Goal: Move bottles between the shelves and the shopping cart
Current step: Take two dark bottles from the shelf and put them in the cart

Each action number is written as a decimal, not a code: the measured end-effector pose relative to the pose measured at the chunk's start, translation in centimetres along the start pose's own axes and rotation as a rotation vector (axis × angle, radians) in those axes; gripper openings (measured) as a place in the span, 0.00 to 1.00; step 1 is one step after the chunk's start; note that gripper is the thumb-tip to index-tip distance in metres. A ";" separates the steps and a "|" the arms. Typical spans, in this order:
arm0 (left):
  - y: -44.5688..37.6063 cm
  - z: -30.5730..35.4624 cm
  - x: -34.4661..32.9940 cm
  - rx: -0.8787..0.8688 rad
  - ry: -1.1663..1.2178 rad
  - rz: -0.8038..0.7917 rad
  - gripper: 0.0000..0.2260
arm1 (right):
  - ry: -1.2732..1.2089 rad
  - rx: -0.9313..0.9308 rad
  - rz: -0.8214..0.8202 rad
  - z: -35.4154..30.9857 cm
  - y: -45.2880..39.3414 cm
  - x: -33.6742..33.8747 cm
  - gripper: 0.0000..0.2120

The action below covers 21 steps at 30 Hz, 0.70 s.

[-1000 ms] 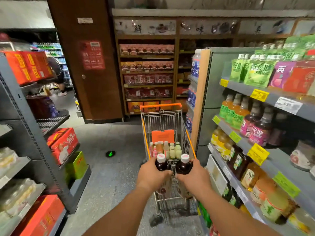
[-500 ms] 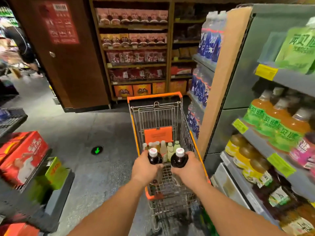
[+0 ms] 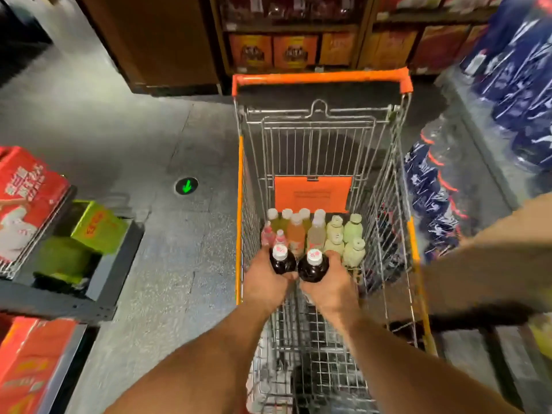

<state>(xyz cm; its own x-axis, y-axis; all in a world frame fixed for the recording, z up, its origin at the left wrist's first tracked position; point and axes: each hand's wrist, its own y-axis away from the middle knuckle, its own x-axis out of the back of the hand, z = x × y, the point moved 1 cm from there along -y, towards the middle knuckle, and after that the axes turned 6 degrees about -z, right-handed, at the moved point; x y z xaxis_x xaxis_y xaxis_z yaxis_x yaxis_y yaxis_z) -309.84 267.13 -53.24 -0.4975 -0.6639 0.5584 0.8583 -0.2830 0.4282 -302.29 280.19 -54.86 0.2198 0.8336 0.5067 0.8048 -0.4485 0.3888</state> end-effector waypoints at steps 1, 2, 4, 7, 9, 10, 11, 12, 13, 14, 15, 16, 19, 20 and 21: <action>-2.1 -0.6 -0.9 0.031 -0.004 -0.003 0.24 | -0.014 0.015 -0.002 1.2 -2.2 -0.9 0.28; -4.1 -1.5 -1.8 0.058 0.000 -0.001 0.23 | -0.012 -0.002 -0.005 2.3 -4.2 -1.9 0.28; -7.7 -3.3 -3.7 0.093 0.033 0.025 0.21 | 0.029 -0.060 -0.017 4.2 -8.0 -3.7 0.31; -12.6 -6.0 -6.5 0.145 0.057 0.062 0.18 | 0.071 -0.054 -0.011 6.9 -13.3 -6.8 0.35; -15.4 -7.3 -8.2 0.183 0.045 0.082 0.17 | 0.105 -0.041 0.036 8.6 -16.1 -8.8 0.34; -16.6 -8.0 -8.9 0.207 0.051 0.095 0.16 | 0.144 -0.049 0.045 9.3 -17.1 -9.7 0.34; -17.6 -8.7 -9.6 0.228 0.069 0.106 0.16 | 0.171 -0.072 0.047 9.9 -17.9 -10.5 0.34; -18.6 -9.3 -10.3 0.249 0.084 0.112 0.18 | 0.175 -0.083 0.055 10.6 -18.8 -11.2 0.33; -19.3 -9.9 -10.8 0.281 0.086 0.103 0.21 | 0.163 -0.081 0.067 11.2 -19.5 -11.8 0.33; -19.9 -10.4 -11.3 0.320 0.083 0.087 0.23 | 0.145 -0.083 0.072 11.9 -20.0 -12.4 0.33; -20.3 -10.9 -11.6 0.351 0.082 0.078 0.24 | 0.128 -0.099 0.063 12.4 -20.5 -12.9 0.31; -20.7 -11.3 -11.9 0.367 0.082 0.078 0.24 | 0.116 -0.120 0.043 12.7 -20.8 -13.3 0.30; -21.4 -11.7 -12.3 0.349 0.140 0.116 0.26 | 0.104 -0.182 -0.029 13.1 -21.8 -14.1 0.31; -21.5 -11.7 -12.5 0.340 0.182 0.136 0.26 | 0.095 -0.190 -0.047 13.1 -22.2 -14.2 0.31; -21.4 -11.7 -12.6 0.340 0.222 0.159 0.26 | 0.085 -0.194 -0.062 12.8 -22.5 -14.2 0.29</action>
<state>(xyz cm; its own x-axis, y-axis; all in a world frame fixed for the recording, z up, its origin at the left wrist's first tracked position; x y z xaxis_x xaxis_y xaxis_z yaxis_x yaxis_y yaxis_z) -320.50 273.43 -77.72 -0.2911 -0.8241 0.4859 0.8133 0.0543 0.5793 -316.47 282.52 -80.66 0.1191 0.8348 0.5375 0.6921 -0.4579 0.5579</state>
